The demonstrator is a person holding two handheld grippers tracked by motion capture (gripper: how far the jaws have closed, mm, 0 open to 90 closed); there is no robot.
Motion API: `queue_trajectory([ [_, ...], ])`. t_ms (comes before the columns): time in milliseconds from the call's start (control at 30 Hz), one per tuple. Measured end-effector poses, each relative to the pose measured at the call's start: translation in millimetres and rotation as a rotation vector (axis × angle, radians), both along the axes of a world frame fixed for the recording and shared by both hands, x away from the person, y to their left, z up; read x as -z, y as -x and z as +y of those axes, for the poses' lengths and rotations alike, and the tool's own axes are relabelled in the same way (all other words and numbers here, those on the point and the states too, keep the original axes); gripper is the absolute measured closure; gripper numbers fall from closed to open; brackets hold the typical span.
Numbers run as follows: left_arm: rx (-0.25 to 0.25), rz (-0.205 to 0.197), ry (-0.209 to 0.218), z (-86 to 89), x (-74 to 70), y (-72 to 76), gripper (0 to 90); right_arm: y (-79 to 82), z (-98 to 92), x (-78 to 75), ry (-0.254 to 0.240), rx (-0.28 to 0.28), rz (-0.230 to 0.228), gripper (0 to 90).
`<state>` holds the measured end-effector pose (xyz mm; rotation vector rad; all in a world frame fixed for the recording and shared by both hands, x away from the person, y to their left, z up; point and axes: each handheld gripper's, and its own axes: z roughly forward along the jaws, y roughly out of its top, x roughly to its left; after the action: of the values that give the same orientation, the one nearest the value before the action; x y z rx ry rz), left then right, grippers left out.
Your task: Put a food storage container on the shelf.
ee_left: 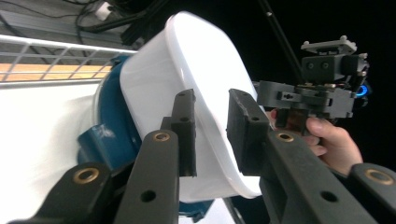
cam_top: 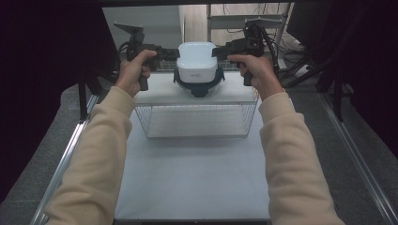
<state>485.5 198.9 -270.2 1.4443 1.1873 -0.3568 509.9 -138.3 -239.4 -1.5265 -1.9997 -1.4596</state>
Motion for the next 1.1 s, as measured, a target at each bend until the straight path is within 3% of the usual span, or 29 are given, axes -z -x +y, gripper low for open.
queue_trajectory([
  [100, -0.001, -0.012, -0.003, 0.2, 0.4, 1.5, 71.7, 0.2, -0.3, 2.4, -0.022, 0.01, -0.006, 66.2],
  [233, -0.044, -0.059, -0.072, -1.5, -4.0, 7.1, 54.0, 4.0, 2.9, 1.6, -0.029, 0.022, -0.03, 46.3],
  [367, -0.058, -0.12, -0.116, 1.3, -9.9, 19.9, 38.0, 18.1, 3.1, -8.3, 0.003, 0.05, -0.134, 35.2],
  [467, -0.062, -0.19, -0.154, 5.0, -15.8, 37.3, 35.2, 34.3, 0.8, -16.0, 0.053, 0.003, -0.221, 31.3],
  [633, -0.109, -0.277, -0.262, 10.2, -18.1, 70.1, 29.4, 61.2, -13.4, -16.7, 0.116, -0.047, -0.362, 29.9],
  [700, -0.107, -0.298, -0.27, 12.1, -16.6, 81.5, 28.7, 70.1, -22.0, -12.0, 0.129, -0.06, -0.379, 29.9],
  [867, -0.101, -0.363, -0.357, 14.3, -8.6, 113.9, 27.4, 92.5, -43.6, -3.1, 0.16, -0.064, -0.421, 29.9],
  [1100, -0.072, -0.411, -0.391, 18.1, 16.7, 163.7, 27.1, 130.1, -70.3, 24.4, 0.206, -0.094, -0.473, 30.0],
])
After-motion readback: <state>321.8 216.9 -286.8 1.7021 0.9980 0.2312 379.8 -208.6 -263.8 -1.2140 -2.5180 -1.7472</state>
